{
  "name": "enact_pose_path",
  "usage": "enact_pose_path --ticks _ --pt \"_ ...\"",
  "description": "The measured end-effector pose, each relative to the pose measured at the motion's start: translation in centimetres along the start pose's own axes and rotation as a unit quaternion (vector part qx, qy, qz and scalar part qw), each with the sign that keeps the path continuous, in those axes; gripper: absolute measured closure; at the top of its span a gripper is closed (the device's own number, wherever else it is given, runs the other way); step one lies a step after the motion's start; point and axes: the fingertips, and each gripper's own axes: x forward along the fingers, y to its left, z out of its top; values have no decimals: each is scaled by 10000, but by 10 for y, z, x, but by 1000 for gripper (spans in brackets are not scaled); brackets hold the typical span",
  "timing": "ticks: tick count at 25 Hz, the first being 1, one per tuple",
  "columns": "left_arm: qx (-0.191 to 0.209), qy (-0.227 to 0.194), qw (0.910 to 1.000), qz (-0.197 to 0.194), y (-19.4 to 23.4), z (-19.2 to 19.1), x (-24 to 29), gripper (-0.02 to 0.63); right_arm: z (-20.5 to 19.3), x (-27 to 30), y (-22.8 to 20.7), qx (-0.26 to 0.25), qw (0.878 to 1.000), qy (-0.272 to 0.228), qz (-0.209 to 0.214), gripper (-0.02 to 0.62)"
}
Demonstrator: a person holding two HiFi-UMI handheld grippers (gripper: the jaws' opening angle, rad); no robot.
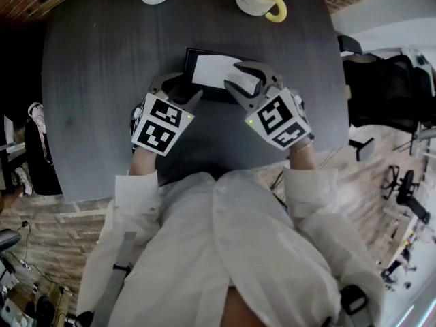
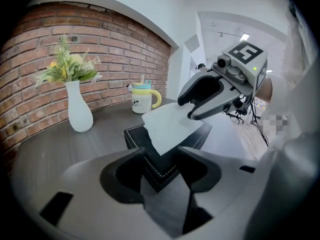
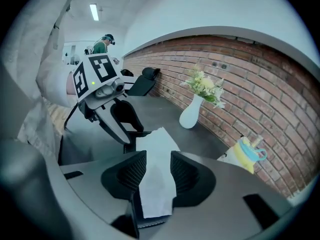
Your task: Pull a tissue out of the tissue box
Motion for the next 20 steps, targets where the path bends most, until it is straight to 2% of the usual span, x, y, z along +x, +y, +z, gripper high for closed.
enact_pose_path --ticks 6,13,17,20 --pt "-8 -8 10000 5 0 1 0 407 -14 19 22 384 9975 197 552 442" --pt "-52 -43 10000 -6 -1 -1 2 407 -26 28 30 805 9908 468 981 442" --pt "1 -21 10000 4 -1 1 0 407 -26 28 36 891 9874 486 1212 514" --pt "3 -21 10000 10 0 1 0 407 -24 27 40 766 9886 484 1205 525"
